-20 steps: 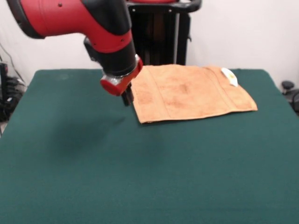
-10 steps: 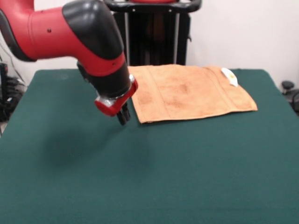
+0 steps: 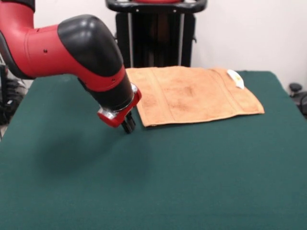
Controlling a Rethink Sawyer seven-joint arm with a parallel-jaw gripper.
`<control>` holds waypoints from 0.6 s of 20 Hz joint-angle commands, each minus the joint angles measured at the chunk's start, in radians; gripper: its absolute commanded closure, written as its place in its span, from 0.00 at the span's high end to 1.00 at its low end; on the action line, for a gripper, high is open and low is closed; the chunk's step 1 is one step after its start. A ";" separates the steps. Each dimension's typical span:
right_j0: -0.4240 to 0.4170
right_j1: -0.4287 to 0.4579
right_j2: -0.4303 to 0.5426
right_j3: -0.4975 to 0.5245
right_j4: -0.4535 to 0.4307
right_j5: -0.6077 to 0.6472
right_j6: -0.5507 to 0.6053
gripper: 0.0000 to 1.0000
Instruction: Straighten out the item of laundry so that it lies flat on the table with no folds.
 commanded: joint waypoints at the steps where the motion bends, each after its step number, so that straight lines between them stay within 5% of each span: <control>1: 0.021 0.044 0.105 -0.013 0.006 0.087 -0.189 0.00; 12: 0.036 -0.022 0.107 0.041 0.004 0.085 -0.132 0.00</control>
